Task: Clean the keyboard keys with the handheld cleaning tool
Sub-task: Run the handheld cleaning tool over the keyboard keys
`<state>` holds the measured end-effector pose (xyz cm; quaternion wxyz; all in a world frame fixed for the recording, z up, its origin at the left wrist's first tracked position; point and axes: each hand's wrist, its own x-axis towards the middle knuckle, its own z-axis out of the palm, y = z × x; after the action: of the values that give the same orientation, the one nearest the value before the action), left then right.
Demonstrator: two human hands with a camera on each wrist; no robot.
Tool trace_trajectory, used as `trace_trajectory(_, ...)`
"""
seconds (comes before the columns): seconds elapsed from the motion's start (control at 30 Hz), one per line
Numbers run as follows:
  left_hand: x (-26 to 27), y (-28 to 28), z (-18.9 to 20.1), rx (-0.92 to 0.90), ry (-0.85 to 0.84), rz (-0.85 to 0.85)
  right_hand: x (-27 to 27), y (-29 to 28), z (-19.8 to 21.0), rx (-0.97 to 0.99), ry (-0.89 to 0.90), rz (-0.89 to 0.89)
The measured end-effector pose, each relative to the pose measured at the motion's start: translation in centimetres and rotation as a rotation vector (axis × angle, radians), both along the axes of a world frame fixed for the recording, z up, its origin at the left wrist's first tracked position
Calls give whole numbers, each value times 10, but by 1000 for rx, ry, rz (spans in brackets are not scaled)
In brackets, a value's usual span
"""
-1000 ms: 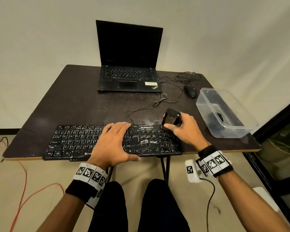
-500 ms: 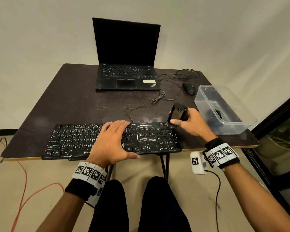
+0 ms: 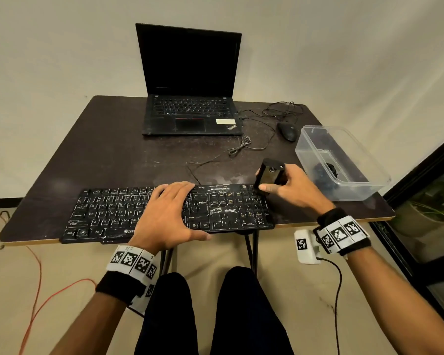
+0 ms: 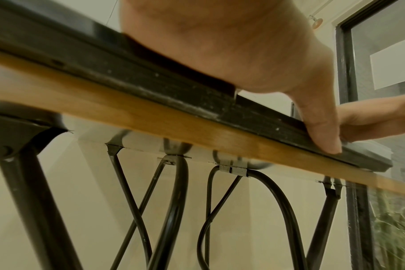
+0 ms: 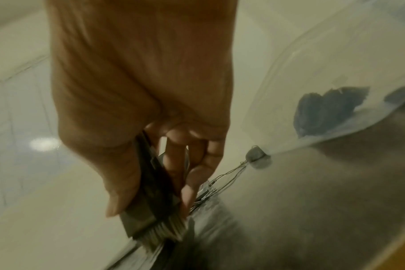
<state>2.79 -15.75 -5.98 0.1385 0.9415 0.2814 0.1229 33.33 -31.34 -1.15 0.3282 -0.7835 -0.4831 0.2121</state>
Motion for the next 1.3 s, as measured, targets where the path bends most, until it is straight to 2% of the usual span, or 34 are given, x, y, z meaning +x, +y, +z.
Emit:
trace_trajectory(0.1, 0, 1, -1, 2, -16, -1, 4, -2, -2, -35, -1, 69)
trace_trajectory(0.17, -1, 1, -2, 1, -17, 2, 5, -2, -1, -3, -40, 40)
trace_trajectory(0.3, 0, 1, -2, 9, -16, -3, 4, -4, -1, -20, 3, 107)
trace_trajectory(0.4, -1, 2, -4, 13, -15, 0, 2, 2, -5, 43, -21, 33)
trace_trajectory(0.53, -1, 3, -6, 18, -23, -6, -6, 5, 0, 33, 36, 93)
trace_trajectory(0.63, -1, 4, -7, 24, -26, -6, -7, 9, -2, 75, 0, 36)
trace_trajectory(0.77, -1, 3, -7, 18, -40, -1, -8, 7, 3, -15, 33, 151)
trace_trajectory(0.9, -2, 3, -7, 21, -35, 1, -5, 2, 2, 13, -14, 72)
trace_trajectory(1.03, -2, 3, -7, 18, -41, 1, 2, -3, 1, -43, 37, 146)
trace_trajectory(1.1, -1, 3, -8, 20, -43, 4, 5, -6, 4, -16, 7, 94)
trace_trajectory(1.23, -1, 3, -7, 15, -44, 5, 5, -12, 5, -71, 53, 177)
trace_trajectory(1.3, -1, 3, -7, 17, -44, 7, 4, -14, 5, -30, 25, 145)
